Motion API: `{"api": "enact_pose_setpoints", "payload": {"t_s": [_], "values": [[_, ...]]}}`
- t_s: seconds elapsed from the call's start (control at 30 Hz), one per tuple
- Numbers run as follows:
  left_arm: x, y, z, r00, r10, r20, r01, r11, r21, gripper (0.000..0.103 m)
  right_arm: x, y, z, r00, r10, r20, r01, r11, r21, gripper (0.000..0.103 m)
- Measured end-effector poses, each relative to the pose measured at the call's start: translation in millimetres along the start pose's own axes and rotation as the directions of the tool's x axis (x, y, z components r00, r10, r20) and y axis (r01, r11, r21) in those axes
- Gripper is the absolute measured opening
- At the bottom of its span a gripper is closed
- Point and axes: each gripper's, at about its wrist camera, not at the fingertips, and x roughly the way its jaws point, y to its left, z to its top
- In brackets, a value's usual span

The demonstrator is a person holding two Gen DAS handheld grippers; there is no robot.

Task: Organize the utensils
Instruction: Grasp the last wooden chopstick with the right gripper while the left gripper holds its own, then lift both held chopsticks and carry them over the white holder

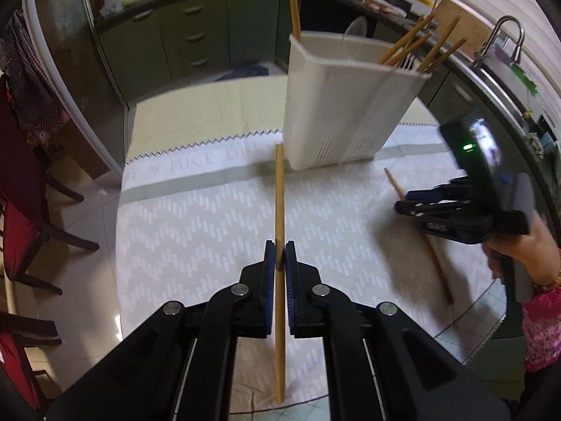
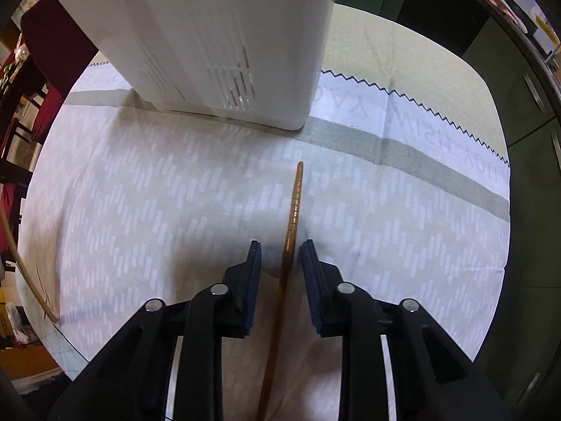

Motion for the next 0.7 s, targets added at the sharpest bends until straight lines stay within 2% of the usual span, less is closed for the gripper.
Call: {"api": "enact_pose_setpoints", "payload": {"t_s": [0.13,0.27,0.47,0.7], "values": [[-20,0,-2,0.999,0.002,0.046,-0.002,1.0,0.01,0.006,1,8,1,1.0,0.014,-0.017,-0.014,1.0,0.001,0.007],[-35,1,-5,0.998,-0.009,0.069,0.009,1.0,0.014,0.006,-1,3,1,1.0,0.027,0.006,-0.028,0.999,0.039,0.007],[-49,-1,-4,0.995,-0.016,0.097,0.014,1.0,0.022,0.006,-52,0,-23,0.985,0.066,0.162,-0.074,0.996,0.047,0.007],[-69,-7,1,0.99,-0.03,0.137,0.025,0.999,0.038,0.006,-124,-11,-72,0.933,0.098,0.346,-0.121,0.992,0.046,0.007]]}}
